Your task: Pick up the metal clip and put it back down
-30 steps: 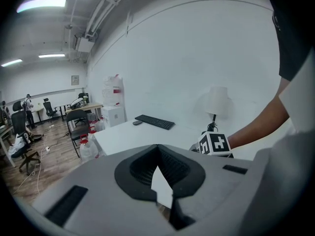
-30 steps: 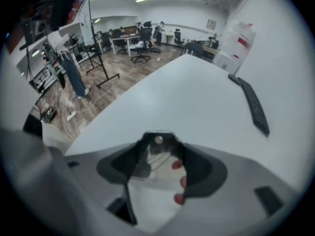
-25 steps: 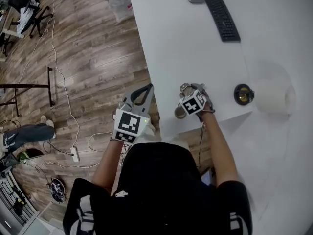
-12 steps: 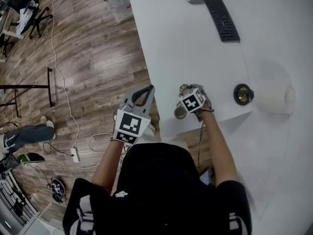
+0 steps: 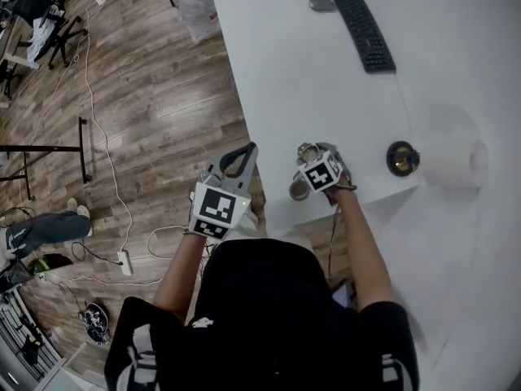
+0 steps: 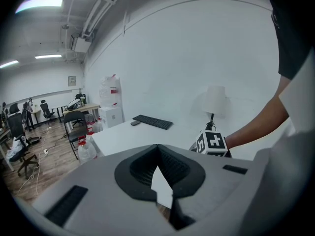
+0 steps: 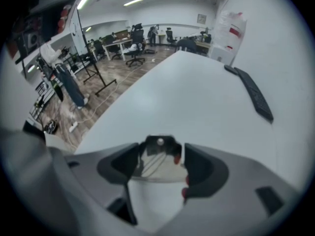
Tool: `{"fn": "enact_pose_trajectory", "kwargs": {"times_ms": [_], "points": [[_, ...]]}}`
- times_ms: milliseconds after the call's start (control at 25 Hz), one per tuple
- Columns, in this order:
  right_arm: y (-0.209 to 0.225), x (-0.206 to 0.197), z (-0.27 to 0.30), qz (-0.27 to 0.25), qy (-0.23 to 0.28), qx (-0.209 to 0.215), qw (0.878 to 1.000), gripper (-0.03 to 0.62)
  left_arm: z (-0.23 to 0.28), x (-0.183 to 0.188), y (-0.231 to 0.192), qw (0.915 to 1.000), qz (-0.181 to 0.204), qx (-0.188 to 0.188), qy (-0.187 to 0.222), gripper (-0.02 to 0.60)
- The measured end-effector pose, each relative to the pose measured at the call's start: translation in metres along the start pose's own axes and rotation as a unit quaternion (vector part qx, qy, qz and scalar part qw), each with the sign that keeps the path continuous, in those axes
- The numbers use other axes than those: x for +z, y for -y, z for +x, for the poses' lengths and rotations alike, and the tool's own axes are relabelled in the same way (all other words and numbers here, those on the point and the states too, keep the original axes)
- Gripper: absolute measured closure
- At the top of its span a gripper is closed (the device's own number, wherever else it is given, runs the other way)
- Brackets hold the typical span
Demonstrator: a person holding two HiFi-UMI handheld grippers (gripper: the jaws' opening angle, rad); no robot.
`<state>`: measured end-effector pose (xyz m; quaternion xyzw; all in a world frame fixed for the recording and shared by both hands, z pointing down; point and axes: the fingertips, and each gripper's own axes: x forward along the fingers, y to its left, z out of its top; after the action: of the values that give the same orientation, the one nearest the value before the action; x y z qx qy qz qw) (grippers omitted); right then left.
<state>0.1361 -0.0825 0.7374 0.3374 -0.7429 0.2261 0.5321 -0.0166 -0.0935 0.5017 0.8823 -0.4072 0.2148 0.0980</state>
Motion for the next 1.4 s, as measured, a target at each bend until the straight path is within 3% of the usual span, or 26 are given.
{"fn": "enact_pose_trajectory", "kwargs": {"times_ms": [400,800,1040,1400], "points": [[0.009,0.028,-0.051,0.039,0.068,-0.012,0.997,0.31,-0.003,0.022,-0.002,0.9996,0.013,0.002,0.025,0.557],[0.015,0.076,-0.136,0.088,0.17,-0.032,0.981,0.316,-0.016,0.055,-0.001,0.9976,0.03,0.006,0.063,0.557],[0.021,0.107,-0.197,0.113,0.243,-0.067,0.961,0.481,-0.026,0.079,0.002,0.9952,0.045,0.007,0.086,0.557],[0.017,0.14,-0.27,0.125,0.35,-0.081,0.925,0.553,-0.043,0.113,0.001,0.99,0.066,0.019,0.123,0.557]]}}
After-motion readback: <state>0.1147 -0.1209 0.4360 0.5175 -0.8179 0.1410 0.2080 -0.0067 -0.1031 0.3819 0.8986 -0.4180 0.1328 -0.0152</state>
